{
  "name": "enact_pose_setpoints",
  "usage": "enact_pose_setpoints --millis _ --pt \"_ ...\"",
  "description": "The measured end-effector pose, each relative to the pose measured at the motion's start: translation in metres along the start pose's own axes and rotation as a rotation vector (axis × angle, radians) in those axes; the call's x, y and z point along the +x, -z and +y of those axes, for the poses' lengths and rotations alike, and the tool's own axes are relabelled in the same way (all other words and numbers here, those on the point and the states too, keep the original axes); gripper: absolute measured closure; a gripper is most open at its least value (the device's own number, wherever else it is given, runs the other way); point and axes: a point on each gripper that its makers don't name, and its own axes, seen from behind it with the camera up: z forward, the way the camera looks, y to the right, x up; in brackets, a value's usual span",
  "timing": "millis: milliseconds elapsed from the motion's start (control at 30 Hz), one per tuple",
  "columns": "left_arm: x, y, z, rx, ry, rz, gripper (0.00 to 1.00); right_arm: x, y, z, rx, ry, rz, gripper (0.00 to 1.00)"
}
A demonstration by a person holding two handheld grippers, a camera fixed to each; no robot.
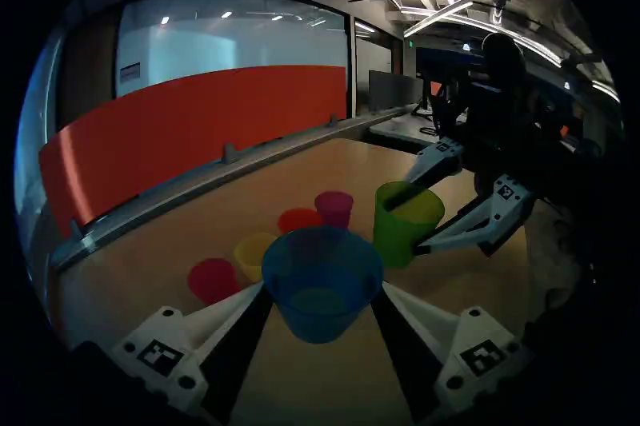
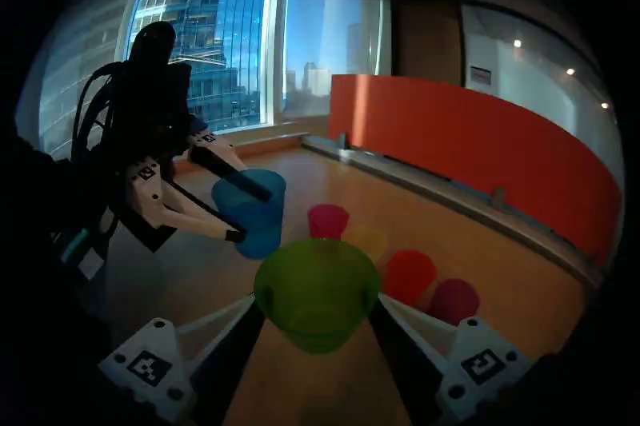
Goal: Pour water
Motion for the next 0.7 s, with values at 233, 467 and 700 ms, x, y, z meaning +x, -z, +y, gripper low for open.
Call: enact_pose_setpoints --millis 233,467,700 --pt "0.006 0.017 0.0 0.019 0.013 0.04 0.17 0.015 0.008 -0.01 -0.001 0.0 0.055 0.11" --pt "0.011 0.029 0.0 0.034 0.026 0.078 0.17 0.033 0.014 -0.017 -0.004 0.002 0.121 0.11" --pt "0.02 0.04 0.002 0.034 0.045 0.131 0.16 0.047 0.015 -0.021 -0.007 -0.008 0.185 0.11"
